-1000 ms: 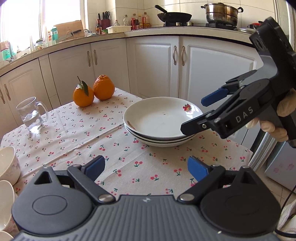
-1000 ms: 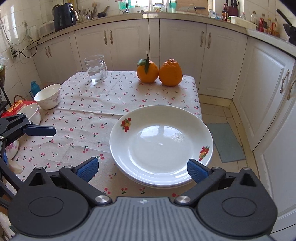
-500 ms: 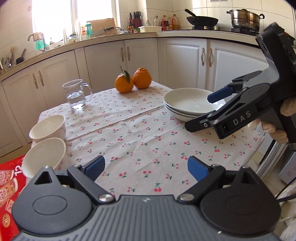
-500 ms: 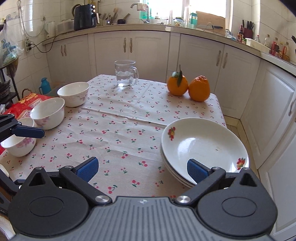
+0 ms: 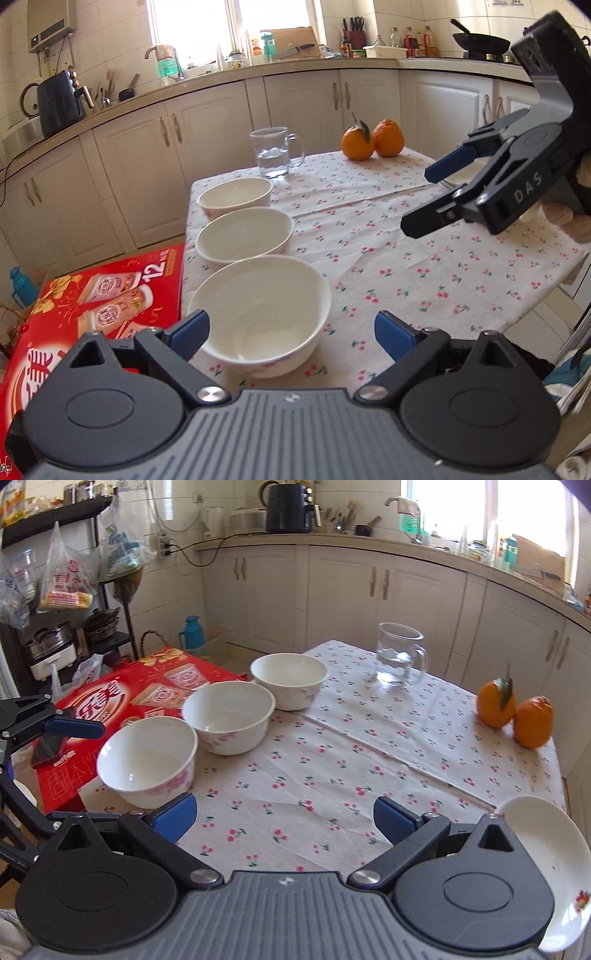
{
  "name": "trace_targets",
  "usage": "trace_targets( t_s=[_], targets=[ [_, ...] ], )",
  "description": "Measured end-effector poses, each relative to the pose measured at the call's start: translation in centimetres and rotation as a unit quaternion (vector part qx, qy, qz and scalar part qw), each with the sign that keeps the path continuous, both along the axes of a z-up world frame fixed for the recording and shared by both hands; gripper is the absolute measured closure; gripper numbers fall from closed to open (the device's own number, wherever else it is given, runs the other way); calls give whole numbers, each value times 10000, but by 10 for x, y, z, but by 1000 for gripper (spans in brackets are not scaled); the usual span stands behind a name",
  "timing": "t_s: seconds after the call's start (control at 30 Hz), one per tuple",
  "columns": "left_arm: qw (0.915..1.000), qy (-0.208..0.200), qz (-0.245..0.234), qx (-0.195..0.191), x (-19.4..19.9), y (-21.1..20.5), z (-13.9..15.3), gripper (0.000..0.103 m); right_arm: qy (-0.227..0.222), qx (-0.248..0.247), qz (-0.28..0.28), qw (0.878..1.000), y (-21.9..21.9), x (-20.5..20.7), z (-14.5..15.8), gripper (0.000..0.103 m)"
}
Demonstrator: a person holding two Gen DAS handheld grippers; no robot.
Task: Organize plates and bowls
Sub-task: 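Grasp the rim of a white bowl with the right gripper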
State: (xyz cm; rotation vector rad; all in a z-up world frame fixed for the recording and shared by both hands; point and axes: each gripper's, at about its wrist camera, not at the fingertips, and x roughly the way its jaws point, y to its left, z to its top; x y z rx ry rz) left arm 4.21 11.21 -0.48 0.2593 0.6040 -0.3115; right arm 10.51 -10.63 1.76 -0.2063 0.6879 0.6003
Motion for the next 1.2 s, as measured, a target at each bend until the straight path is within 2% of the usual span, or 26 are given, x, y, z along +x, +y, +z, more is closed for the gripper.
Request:
trace_targets(
  t_s=[0.27,0.47,0.53,0.93,1.03,1.2],
  targets=[
    [9995,251,174,-109,12,24,-24,7,210,129,762,9968,55,14,-3,0],
    [9993,268,140,-217,22,27,-31,7,431,226,960,9942,82,28,-14,3],
    [9993,275,81,-246,24,27,-33,8,582,252,1037,9926,87,33,-19,9],
    [9992,262,-99,-294,31,27,-32,11,977,344,1189,9875,103,49,-38,32],
    [9987,318,-158,-371,31,28,-32,15,1036,390,1227,9863,102,50,-40,38],
    [9988,322,-170,-328,32,27,-31,16,1075,441,1212,9858,101,51,-41,39]
  ],
)
